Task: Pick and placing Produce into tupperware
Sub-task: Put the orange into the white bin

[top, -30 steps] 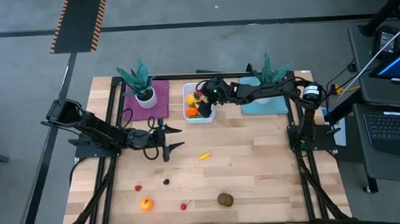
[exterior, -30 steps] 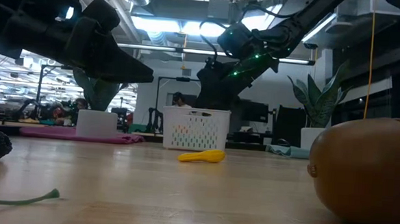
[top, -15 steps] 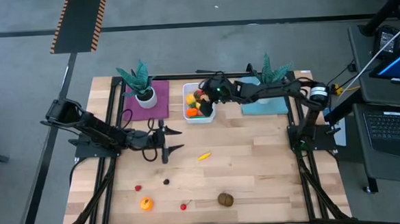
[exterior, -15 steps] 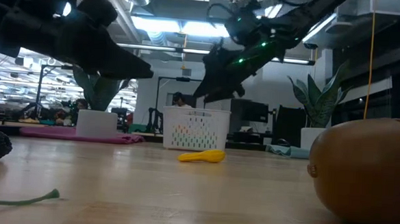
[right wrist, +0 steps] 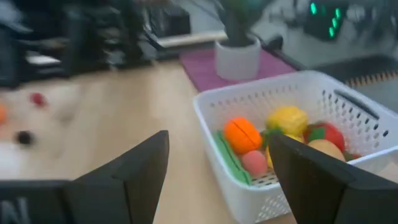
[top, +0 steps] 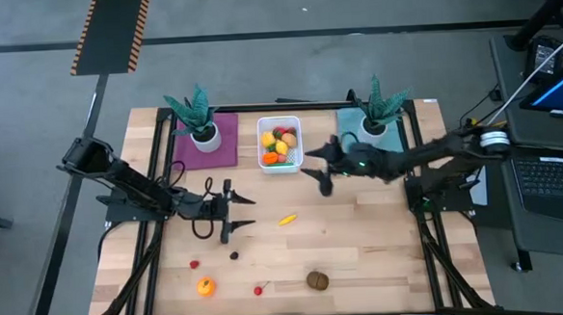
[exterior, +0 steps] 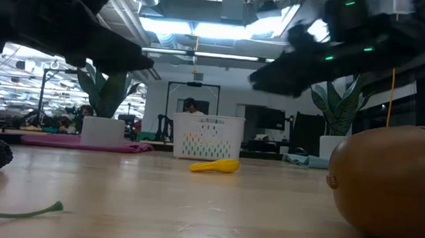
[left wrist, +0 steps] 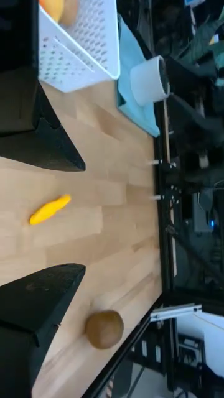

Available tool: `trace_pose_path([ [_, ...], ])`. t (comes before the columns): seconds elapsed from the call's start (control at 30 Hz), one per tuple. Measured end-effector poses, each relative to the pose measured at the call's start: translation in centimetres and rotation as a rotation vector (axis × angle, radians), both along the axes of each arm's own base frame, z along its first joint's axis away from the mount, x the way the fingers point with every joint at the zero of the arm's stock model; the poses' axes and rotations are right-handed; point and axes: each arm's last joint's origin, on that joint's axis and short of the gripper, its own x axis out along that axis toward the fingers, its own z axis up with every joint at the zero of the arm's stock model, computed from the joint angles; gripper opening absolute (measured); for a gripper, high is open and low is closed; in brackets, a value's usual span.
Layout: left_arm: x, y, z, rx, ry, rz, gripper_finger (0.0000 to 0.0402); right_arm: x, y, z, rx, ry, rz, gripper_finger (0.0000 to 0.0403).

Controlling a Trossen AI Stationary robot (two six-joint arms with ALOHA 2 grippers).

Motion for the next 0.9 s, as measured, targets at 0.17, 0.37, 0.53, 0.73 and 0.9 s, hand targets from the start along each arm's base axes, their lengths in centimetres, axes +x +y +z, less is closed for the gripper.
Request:
trace_pose_path([
  [0.17, -0.3, -0.6, 0.6, -0.006, -0.026, -0.03, 0.0247, -3.4, 2.7, 0.2, -0.076, -0.103, 0.118, 0.0275],
  [0.37, -0.9, -1.7, 1.4, -0.035, -0.058, -0.189, 0.0247, -5.8, 5.3, -0.2, -0.088, -0.129, 0.266, 0.0275],
  [0.53, -1.4, -2.6, 1.4, -0.045, -0.056, -0.292, 0.0247, -6.1, 6.5, -0.3, -0.088, -0.129, 0.332, 0.0275],
  [0.73, -1.3, -3.6, 1.6, -0.038, -0.017, -0.33, 0.0247, -6.2, 6.8, -0.4, -0.076, -0.125, 0.341, 0.0275],
  [0.9, 0.1, -4.6, 2.1, -0.023, 0.232, -0.282, 0.0247, -6.2, 6.8, -0.4, -0.051, -0.129, 0.337, 0.0275],
])
